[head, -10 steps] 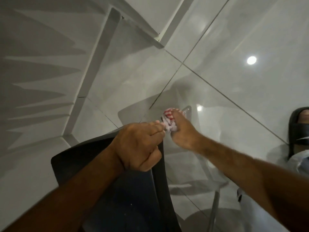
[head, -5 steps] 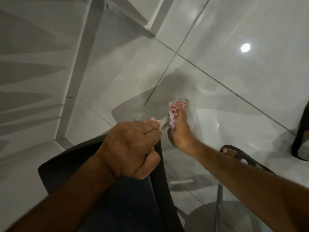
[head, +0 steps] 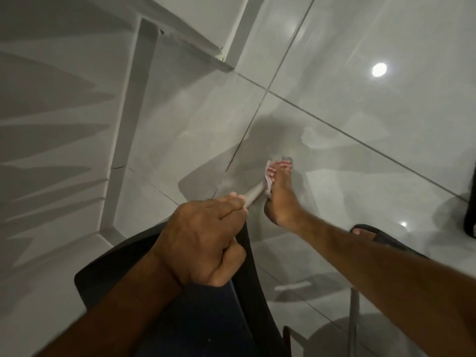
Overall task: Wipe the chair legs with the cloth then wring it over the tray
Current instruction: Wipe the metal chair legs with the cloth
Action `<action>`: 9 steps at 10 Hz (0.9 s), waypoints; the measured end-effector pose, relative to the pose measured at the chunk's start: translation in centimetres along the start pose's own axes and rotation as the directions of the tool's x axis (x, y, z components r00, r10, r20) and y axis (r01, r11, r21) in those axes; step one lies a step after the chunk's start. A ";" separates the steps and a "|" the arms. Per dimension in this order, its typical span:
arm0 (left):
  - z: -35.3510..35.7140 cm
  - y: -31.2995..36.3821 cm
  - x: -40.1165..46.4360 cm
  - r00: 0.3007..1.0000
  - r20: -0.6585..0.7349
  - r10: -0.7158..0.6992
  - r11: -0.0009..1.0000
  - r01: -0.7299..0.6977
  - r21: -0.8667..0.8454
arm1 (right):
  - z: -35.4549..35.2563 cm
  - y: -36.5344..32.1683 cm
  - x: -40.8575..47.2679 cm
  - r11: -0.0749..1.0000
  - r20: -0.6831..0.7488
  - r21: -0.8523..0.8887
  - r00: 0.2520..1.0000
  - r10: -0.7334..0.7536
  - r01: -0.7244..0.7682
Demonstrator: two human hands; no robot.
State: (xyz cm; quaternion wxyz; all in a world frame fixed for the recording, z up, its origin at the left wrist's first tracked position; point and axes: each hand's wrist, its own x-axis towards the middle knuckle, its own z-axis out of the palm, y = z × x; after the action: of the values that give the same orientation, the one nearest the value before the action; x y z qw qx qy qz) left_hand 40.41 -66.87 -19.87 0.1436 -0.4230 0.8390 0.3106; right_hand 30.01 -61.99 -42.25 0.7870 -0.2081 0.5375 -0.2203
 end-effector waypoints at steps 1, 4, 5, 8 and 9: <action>-0.2 0.3 -0.1 1.000 0.024 -0.009 1.000 0.010 -0.010 | 1.9 -0.9 -6.1 0.950 0.066 -0.235 0.979 -0.194 0.204; -0.1 0.1 0.0 0.998 0.059 0.003 1.000 -0.004 0.015 | 1.2 1.9 -2.1 0.909 -0.079 -0.307 0.944 -0.321 0.283; 0.5 -0.3 -0.4 0.999 0.051 -0.014 1.000 0.014 -0.002 | -2.8 4.5 3.1 0.796 -0.117 -0.574 0.943 -0.312 0.192; 0.1 -0.4 -0.6 0.997 0.072 0.006 1.000 -0.007 0.014 | -7.5 1.5 8.1 0.684 0.103 -0.720 0.993 -0.065 0.119; -0.3 0.0 -0.4 0.992 0.122 -0.022 1.000 0.020 0.013 | -4.5 0.5 1.4 0.790 0.073 -0.587 0.983 -0.168 0.179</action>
State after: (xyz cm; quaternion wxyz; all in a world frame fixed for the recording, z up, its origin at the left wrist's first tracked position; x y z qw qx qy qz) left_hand 40.67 -66.79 -19.44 0.2005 -0.4111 0.8260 0.3293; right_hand 26.28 -62.76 -45.11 0.6639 -0.4927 0.5514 -0.1117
